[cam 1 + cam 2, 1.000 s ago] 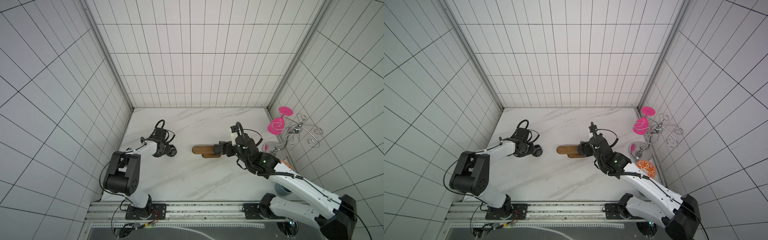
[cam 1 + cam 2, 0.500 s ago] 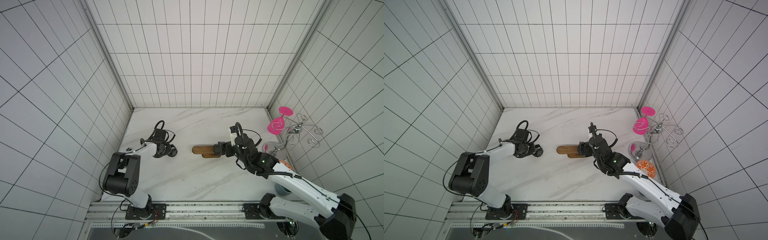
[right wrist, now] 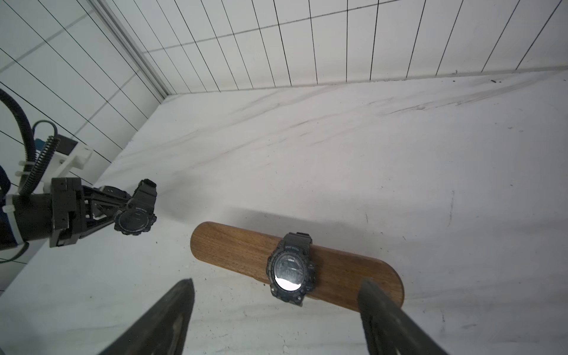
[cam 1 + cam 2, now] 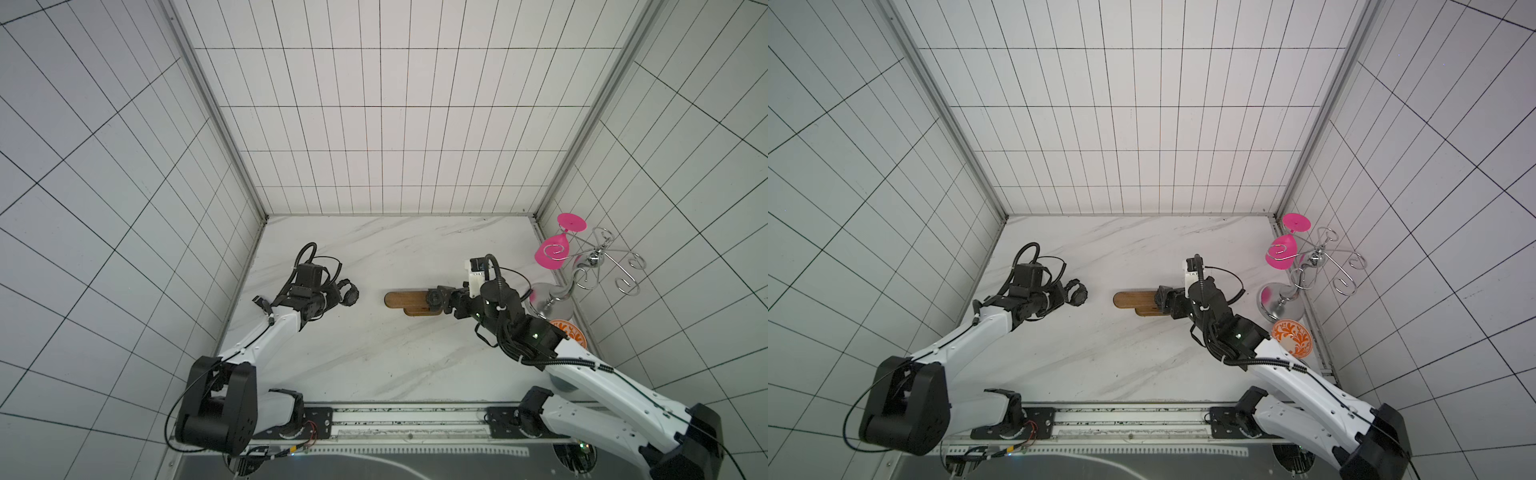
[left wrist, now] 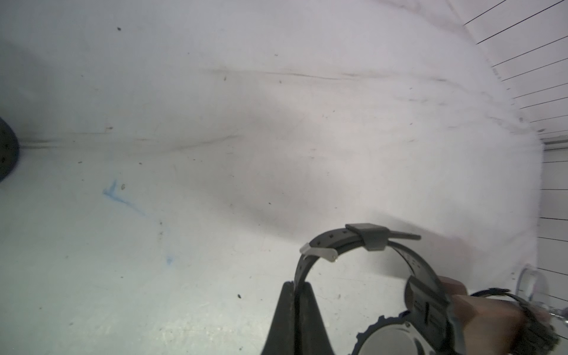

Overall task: Place watch on stand
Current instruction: Pick up the watch at the center of the board.

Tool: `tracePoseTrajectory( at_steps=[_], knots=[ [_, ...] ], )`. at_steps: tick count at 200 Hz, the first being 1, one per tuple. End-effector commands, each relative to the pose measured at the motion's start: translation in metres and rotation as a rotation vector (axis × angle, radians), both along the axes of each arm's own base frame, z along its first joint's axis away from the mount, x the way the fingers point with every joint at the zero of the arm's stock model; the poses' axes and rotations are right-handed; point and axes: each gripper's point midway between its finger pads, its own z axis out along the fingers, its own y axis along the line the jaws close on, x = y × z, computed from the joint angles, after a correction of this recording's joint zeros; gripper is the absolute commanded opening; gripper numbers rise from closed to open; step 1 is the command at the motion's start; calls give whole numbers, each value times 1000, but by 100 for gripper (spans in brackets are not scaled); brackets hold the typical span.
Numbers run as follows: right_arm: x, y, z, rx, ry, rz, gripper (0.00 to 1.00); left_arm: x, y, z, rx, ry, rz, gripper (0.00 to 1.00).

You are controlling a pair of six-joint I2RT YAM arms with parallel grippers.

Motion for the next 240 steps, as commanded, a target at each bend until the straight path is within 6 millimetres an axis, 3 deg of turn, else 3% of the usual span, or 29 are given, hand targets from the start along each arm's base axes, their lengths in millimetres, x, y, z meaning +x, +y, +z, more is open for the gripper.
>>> tracePoseTrajectory(
  at_steps=[1, 21, 48, 75, 103, 173, 240],
  knots=[
    [-6, 4, -2, 142, 4, -7, 85, 2, -14, 33, -171, -98, 23, 0],
    [-8, 3, 6, 192, -17, -6, 85, -5, -28, 46, -264, -129, 34, 0],
    [-13, 6, 20, 272, -42, 19, 86, -17, -61, 64, -363, -173, 9, 0],
    [-23, 26, 34, 378, -55, 130, 96, -29, -89, 78, -440, -201, 2, 0],
    [-27, 42, 29, 384, -11, 159, 98, -39, -108, 95, -448, -240, 3, 0],
    [-41, 54, 28, 341, -19, 111, 95, -56, -148, 98, -439, -241, -15, 0],
    [-54, 81, 15, 356, 24, 149, 96, -64, -180, 104, -428, -240, -64, 0]
  ],
)
